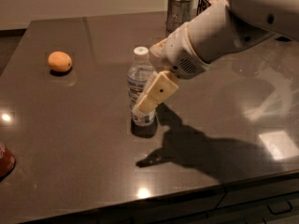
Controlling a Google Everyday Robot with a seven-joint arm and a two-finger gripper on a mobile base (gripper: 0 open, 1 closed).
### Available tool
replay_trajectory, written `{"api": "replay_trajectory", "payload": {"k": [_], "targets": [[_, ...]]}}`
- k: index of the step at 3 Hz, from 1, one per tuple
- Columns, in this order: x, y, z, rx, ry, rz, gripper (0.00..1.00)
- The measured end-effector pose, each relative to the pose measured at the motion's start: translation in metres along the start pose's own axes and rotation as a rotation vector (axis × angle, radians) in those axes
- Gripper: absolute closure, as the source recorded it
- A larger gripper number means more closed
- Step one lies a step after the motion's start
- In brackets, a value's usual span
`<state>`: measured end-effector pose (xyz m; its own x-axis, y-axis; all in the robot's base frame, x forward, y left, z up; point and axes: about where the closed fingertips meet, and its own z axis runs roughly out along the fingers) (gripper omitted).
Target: Move blue plastic bottle near orange
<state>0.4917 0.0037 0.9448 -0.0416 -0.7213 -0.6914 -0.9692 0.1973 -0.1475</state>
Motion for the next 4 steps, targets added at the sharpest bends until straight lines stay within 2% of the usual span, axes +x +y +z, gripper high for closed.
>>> {"api": "replay_trajectory", "payload": {"k": [1, 2, 3, 4], "targets": [[-0.014, 0.004, 0.017, -0.027, -0.026, 0.002, 0.18], [-0.020, 0.002, 0.025, -0.044, -0.040, 0.016, 0.41], [-0.031, -0.010, 0.031, -0.071, -0.050, 0.034, 0.72], [-0.058, -0.033, 0.037, -0.086, -0.074, 0.032, 0.95]]}}
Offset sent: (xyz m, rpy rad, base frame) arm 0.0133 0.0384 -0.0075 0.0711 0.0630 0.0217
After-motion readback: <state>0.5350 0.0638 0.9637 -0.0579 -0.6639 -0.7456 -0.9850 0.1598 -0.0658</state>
